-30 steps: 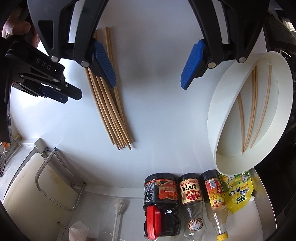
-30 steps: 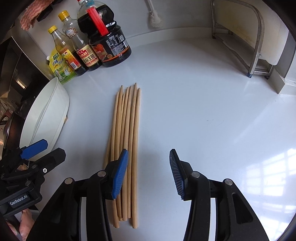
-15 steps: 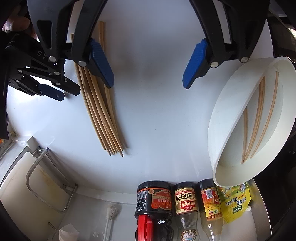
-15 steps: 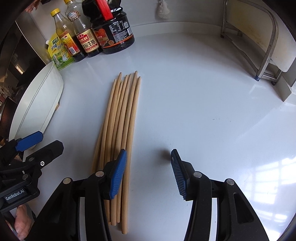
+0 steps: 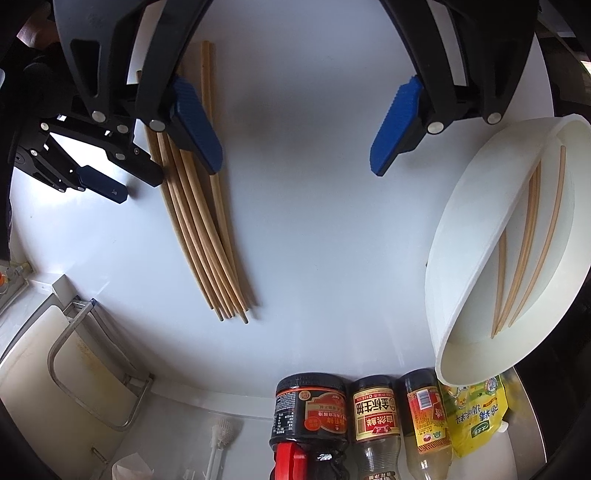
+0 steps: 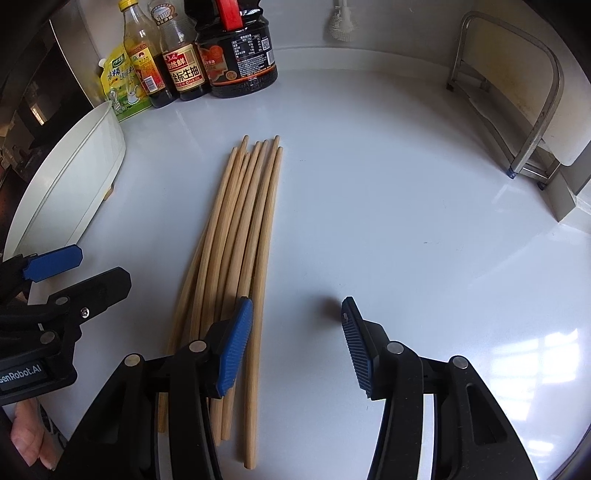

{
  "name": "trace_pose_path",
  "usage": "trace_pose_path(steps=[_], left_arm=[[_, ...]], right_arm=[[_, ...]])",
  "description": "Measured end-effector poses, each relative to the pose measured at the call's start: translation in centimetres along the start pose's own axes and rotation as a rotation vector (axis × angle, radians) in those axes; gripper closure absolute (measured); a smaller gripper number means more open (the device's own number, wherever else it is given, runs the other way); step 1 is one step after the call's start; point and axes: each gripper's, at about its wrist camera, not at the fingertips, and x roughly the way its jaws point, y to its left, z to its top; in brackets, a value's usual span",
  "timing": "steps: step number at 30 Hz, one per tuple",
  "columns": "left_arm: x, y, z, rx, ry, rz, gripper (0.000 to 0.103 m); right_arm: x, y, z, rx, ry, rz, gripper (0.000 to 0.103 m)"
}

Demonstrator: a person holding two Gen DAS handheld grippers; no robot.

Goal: Organize utensils
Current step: 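Close the left tool on one wooden chopstick while the right tool grasps another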

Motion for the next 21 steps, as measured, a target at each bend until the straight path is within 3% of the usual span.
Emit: trace_pose_path(steps=[21], left_arm=[[3.0,-2.1,0.3,0.015,0.047,-0.003,0.022]], right_arm=[[-0.6,-3.2,-0.3,0.047,-0.014,-0.021,0.055]])
